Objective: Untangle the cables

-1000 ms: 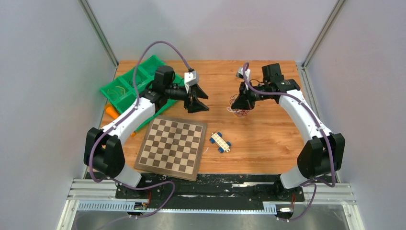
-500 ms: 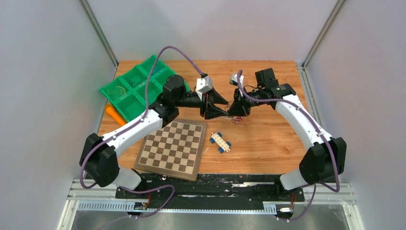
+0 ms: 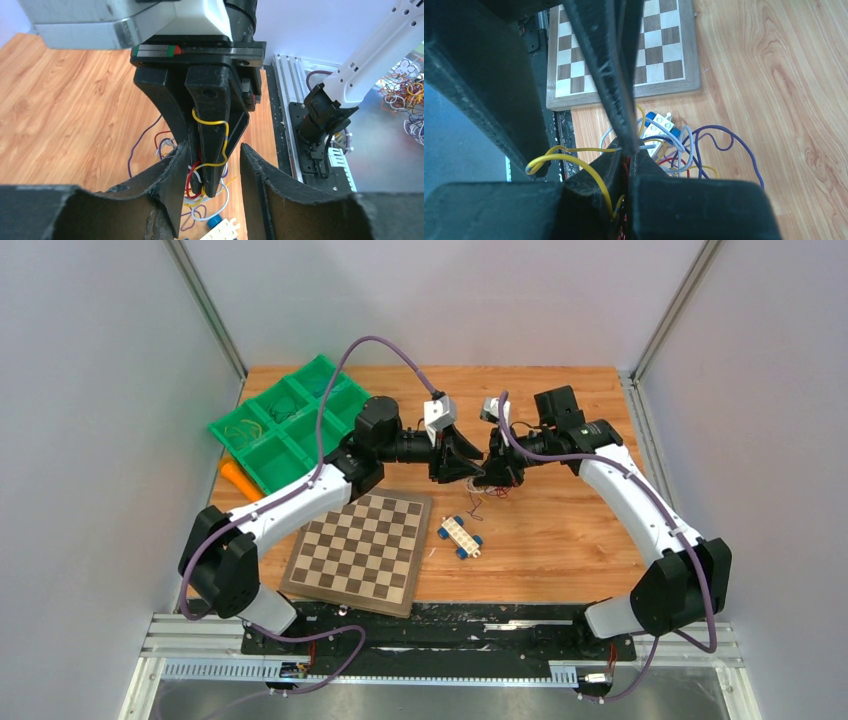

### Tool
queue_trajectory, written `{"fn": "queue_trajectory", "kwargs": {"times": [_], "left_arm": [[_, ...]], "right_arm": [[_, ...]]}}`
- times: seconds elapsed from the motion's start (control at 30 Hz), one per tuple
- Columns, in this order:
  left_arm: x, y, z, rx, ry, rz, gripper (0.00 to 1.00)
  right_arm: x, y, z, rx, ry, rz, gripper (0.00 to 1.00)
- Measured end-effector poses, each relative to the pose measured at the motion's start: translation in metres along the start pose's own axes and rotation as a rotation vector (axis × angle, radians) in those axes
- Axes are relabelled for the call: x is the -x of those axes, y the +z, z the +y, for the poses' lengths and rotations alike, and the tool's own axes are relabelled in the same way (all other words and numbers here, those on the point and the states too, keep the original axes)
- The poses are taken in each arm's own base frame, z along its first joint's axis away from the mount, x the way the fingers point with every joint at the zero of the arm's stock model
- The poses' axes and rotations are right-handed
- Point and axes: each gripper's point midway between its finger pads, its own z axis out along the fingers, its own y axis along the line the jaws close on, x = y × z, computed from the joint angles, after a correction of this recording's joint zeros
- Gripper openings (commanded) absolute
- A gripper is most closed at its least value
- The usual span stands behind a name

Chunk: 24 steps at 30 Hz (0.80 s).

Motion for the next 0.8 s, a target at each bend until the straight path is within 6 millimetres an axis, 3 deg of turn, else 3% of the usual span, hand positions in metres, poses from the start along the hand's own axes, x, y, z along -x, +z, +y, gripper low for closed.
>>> {"fn": "queue_trajectory", "kwargs": {"times": [0.13,0.23,0.27,0.57,0.7,0.8], "left_arm": [[0.003,0.006,-0.004,-0.015,-0.009,0.003,0.31],[0.009,0.008,-0.006,-0.017,-0.016,0.003,0.03],[0.012,0.008,-0.006,-0.017,-0.016,0.001,0.01],[0.023,-0.002,-0.012,-0.010,-0.042,0.015,0.00],[0.042,-0.020,-0.012,0.010,-0.065,-0.007,0.00],[0.067,-0.033,-0.006,0.035,-0.071,-0.043,0.00]], "right_arm": [[-0.001,0.000,0.001,0.000,0.001,0.000,0.03],[-0.001,-0.001,0.002,0.000,0.003,0.000,0.05],[0.000,-0.001,0.002,0.000,0.002,-0.001,0.06],[-0.006,-0.006,-0.004,-0.029,0.051,-0.003,0.14],[-0.014,-0.013,-0.027,-0.068,0.124,-0.013,0.16],[-0.034,-0.008,-0.046,-0.097,0.180,0.024,0.16]]}}
